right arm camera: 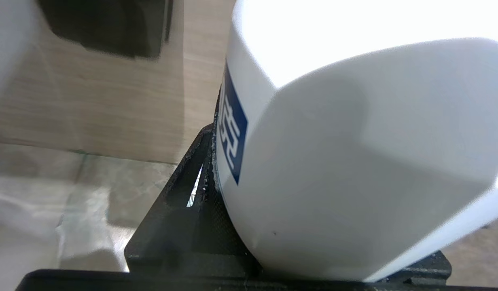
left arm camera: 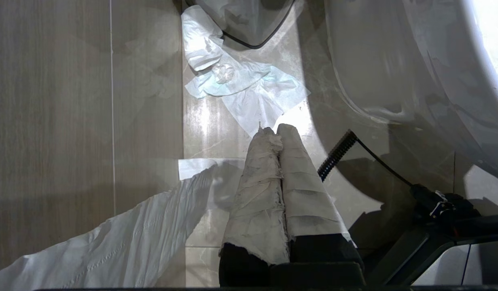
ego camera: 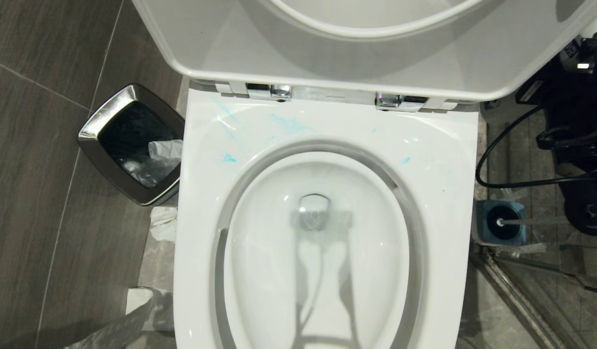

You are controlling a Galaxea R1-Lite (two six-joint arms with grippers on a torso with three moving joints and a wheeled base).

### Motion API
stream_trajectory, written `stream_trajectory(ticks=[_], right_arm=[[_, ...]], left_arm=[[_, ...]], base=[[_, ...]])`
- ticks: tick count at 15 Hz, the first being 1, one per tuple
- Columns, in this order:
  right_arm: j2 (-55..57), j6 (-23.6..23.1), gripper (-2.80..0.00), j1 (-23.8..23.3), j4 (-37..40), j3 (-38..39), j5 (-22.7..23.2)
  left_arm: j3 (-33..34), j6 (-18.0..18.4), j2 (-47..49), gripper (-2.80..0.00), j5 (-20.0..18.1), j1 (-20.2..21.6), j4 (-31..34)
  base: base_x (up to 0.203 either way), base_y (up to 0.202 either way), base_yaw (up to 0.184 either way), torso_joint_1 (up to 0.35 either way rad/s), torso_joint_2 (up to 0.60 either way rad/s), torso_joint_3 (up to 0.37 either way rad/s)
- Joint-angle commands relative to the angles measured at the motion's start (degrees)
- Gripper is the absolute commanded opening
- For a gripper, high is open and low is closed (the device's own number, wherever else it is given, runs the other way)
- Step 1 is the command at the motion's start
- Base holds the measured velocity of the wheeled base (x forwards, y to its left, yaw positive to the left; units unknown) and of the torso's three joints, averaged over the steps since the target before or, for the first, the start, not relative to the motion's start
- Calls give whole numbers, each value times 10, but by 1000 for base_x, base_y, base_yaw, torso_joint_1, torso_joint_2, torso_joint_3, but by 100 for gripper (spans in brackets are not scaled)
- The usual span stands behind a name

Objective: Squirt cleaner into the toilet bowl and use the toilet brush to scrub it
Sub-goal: Pour in the cleaning agent

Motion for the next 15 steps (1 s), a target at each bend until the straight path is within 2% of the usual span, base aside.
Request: stream_trajectory(ticks=[1, 4, 6, 11, 15], right_arm=[[-92, -1, -280, 0, 3, 49, 4], [-187, -1, -280, 0, 72, 80, 7], [-246, -1, -280, 0, 155, 77, 1], [-344, 0, -280, 1, 260, 77, -5], [-413, 0, -280, 1, 378, 63, -4]], left_arm=[[4, 1, 0, -280, 0, 0, 0], [4, 1, 0, -280, 0, 0, 0], [4, 1, 0, -280, 0, 0, 0], [4, 1, 0, -280, 0, 0, 0], [4, 1, 0, -280, 0, 0, 0]], base=[[0, 0, 0, 0, 0, 0], [0, 0, 0, 0, 0, 0], [0, 0, 0, 0, 0, 0], [0, 0, 0, 0, 0, 0], [0, 0, 0, 0, 0, 0]])
